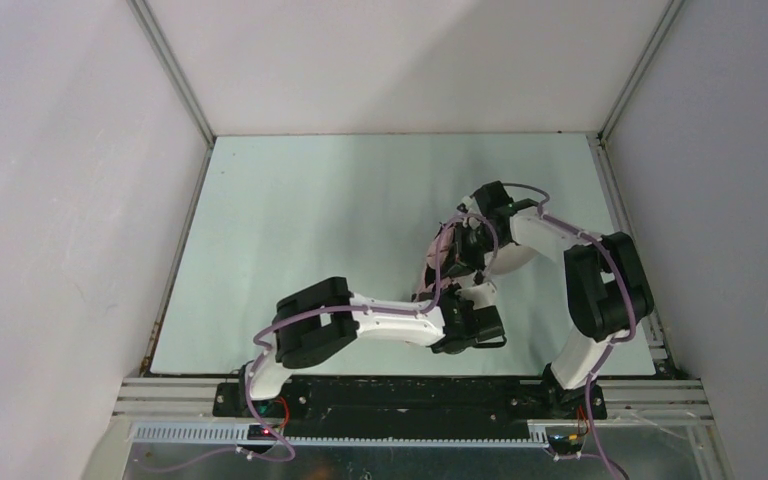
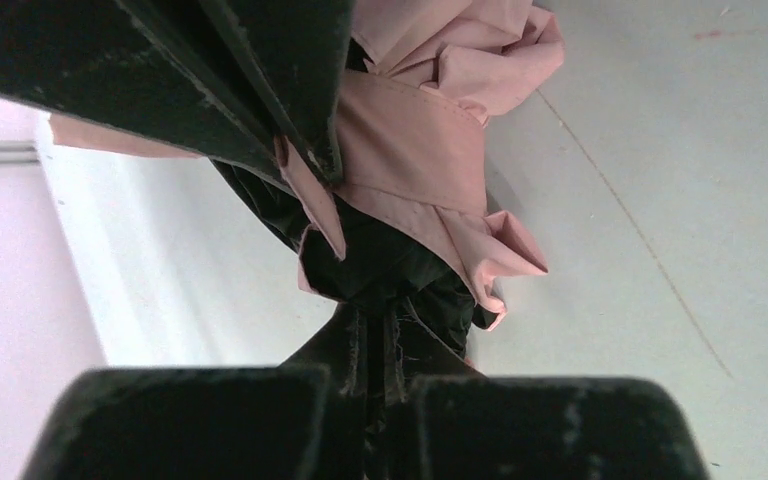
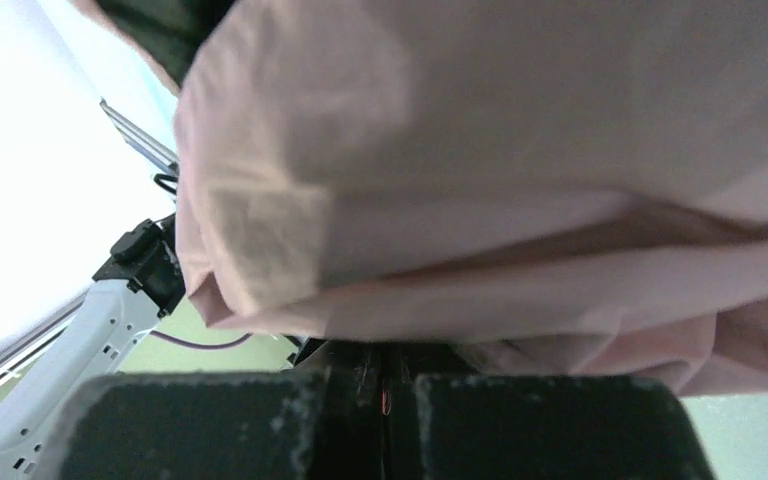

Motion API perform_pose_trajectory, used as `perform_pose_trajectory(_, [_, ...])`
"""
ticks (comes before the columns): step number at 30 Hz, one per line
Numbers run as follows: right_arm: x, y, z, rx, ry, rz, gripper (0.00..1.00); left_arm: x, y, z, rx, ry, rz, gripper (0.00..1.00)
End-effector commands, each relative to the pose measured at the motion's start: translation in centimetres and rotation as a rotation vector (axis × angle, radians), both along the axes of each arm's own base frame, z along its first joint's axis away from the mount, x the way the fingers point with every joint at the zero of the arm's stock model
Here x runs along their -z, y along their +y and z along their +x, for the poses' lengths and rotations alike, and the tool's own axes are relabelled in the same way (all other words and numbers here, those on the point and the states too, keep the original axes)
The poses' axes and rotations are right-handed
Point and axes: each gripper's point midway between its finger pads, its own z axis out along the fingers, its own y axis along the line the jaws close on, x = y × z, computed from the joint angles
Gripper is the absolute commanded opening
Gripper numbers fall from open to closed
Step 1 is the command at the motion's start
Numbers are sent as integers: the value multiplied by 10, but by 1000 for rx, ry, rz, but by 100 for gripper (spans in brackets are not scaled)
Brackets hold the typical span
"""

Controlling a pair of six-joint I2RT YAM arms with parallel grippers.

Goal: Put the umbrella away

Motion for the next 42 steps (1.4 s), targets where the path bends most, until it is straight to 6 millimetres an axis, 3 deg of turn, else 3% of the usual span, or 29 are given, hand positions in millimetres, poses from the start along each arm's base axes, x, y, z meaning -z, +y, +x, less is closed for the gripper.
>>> perform_pose_trajectory(1, [-16, 20, 19, -33, -58, 96, 0, 25, 10, -13, 125, 35, 170, 0])
perform_pose_trajectory(12, [-36, 36, -1, -106, -64, 117, 0, 43, -25, -38, 314, -25, 342, 0])
perform_pose_trajectory(13, [-36, 38, -3, -112, -59, 120, 0, 39, -30, -39, 317, -44, 354, 0])
perform_pose_trajectory(21, [-38, 47, -26, -142, -20, 125, 0, 59, -47, -49, 335, -50, 439, 0])
perform_pose_trajectory(28, [-71, 61, -19, -79, -51, 201, 0, 72, -66, -66, 376, -7, 425, 0])
perform_pose_trajectory(42, [-99, 84, -15, -44, -48, 307, 0, 94, -75, -83, 425, 72, 444, 0])
